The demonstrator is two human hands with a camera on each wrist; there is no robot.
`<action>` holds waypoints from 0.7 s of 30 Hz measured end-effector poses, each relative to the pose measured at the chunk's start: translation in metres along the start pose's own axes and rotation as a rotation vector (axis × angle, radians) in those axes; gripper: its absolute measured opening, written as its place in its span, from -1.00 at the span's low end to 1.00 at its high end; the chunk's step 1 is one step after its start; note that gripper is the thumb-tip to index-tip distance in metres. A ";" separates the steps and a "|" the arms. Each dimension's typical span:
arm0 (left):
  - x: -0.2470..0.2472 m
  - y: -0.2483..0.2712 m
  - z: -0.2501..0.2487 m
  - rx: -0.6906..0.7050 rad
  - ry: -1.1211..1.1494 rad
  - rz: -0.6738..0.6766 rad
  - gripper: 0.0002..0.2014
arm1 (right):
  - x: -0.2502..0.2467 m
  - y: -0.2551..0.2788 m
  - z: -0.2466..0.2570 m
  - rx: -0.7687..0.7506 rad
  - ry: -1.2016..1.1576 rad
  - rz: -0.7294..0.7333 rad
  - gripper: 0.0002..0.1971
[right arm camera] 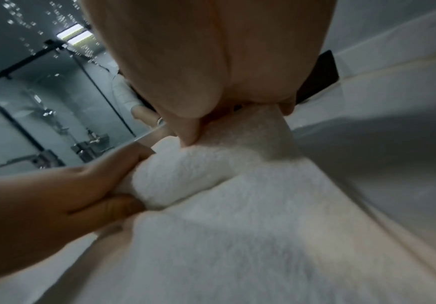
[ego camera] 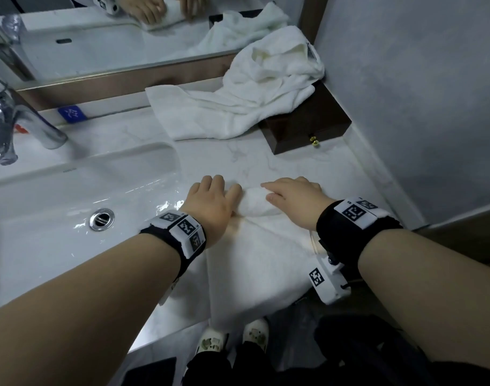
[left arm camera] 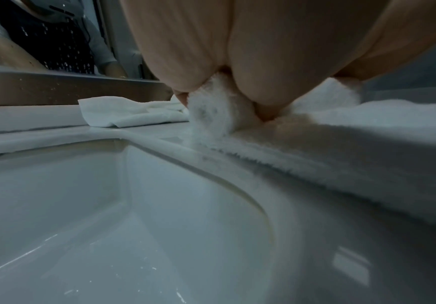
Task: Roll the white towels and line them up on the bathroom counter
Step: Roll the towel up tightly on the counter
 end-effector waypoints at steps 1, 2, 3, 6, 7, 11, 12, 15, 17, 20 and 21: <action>0.000 0.000 -0.001 -0.001 -0.003 0.006 -0.54 | 0.000 -0.002 0.002 0.000 0.031 0.025 -0.58; 0.000 0.001 -0.002 0.003 -0.009 0.010 -0.51 | -0.001 -0.004 0.005 -0.002 0.058 0.047 -0.58; 0.000 0.002 -0.003 0.011 -0.019 0.011 -0.49 | -0.002 -0.005 0.007 -0.005 0.078 0.070 -0.58; 0.002 0.005 -0.005 0.034 -0.032 0.015 -0.40 | -0.007 -0.007 0.010 -0.041 0.138 0.116 -0.59; 0.003 0.006 -0.004 0.035 -0.025 0.032 -0.36 | -0.008 -0.007 0.010 -0.053 0.151 0.121 -0.60; 0.006 0.009 -0.004 0.051 -0.023 0.063 -0.28 | -0.014 -0.006 0.010 -0.055 0.129 0.129 -0.54; 0.007 0.010 -0.004 0.058 -0.027 0.059 -0.28 | -0.015 -0.005 0.011 -0.057 0.121 0.133 -0.51; 0.011 0.015 -0.006 0.075 -0.011 0.057 -0.25 | -0.019 -0.004 0.011 -0.070 0.105 0.122 -0.49; 0.011 0.020 -0.006 0.081 0.040 0.046 -0.22 | -0.020 -0.002 0.012 -0.064 0.104 0.102 -0.49; 0.011 0.024 -0.006 0.099 0.139 0.025 -0.26 | -0.019 0.002 0.016 -0.055 0.121 0.072 -0.43; 0.009 0.025 -0.006 0.111 0.162 0.025 -0.30 | -0.019 0.004 0.018 -0.050 0.122 0.065 -0.43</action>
Point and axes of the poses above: each hand's wrist, its own y-axis away from the middle knuckle, its own x-axis out of the palm, z = x × y, the point moved 4 cm from there along -y, towards the middle knuckle, and after that the axes turned 3 degrees about y, right-handed, at the moved point
